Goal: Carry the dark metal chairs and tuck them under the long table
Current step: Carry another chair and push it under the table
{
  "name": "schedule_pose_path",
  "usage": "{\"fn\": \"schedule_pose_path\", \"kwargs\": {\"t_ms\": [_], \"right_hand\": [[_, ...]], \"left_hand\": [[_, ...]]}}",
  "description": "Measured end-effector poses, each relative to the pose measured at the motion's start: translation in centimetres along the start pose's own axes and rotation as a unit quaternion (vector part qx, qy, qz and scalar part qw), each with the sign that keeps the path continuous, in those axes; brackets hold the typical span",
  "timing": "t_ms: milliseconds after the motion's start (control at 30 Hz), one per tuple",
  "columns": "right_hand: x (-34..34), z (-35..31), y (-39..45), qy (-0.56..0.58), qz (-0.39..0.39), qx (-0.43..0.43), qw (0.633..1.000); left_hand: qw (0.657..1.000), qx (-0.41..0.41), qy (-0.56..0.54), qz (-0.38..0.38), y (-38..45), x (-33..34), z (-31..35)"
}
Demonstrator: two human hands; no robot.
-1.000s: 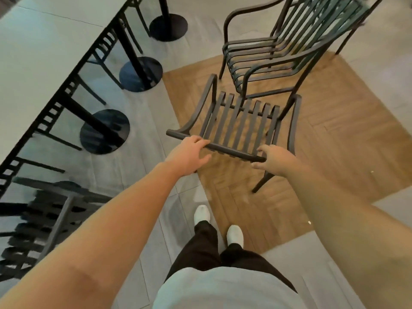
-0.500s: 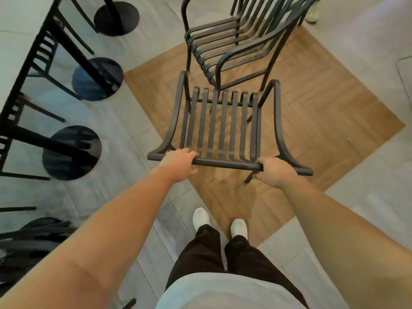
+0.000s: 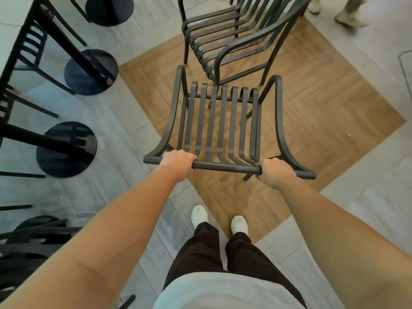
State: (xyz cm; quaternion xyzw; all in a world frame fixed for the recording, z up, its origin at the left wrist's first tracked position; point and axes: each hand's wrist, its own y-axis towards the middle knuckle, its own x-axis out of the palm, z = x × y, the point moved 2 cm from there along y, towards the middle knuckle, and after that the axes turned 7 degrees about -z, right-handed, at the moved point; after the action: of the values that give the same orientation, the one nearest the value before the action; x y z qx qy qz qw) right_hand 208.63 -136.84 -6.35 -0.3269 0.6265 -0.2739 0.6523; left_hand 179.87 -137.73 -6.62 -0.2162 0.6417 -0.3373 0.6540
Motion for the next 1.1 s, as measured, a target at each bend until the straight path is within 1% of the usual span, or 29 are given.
{"fn": "schedule_pose_path", "kwargs": {"t_ms": [233, 400, 533, 700, 900, 1100], "right_hand": [[0.3, 0.7, 0.4, -0.011, 0.006, -0.033, 0.999], [0.7, 1.3, 0.5, -0.075, 0.02, -0.078, 0.994], [1.0, 1.9, 0.4, -0.106, 0.011, -0.121, 0.987], [1.5, 2.6, 0.3, -0.149, 0.004, -0.16, 0.976], [1.9, 3.4, -0.3, -0.207, 0.009, -0.189, 0.96], [1.3, 2.2, -0.5, -0.259, 0.02, -0.202, 0.944]], "left_hand": [[0.999, -0.031, 0.028, 0.016, -0.6, -0.2, 0.8], [0.998, -0.057, -0.013, 0.019, -1.9, 0.6, 1.7], [0.995, -0.095, -0.037, 0.02, -3.5, 2.2, 3.1], [0.985, -0.147, -0.08, 0.046, -5.3, 4.9, 5.3], [0.974, -0.192, -0.109, 0.043, -7.9, 8.1, 8.4], [0.963, -0.231, -0.131, 0.043, -9.5, 10.5, 9.8]]}}
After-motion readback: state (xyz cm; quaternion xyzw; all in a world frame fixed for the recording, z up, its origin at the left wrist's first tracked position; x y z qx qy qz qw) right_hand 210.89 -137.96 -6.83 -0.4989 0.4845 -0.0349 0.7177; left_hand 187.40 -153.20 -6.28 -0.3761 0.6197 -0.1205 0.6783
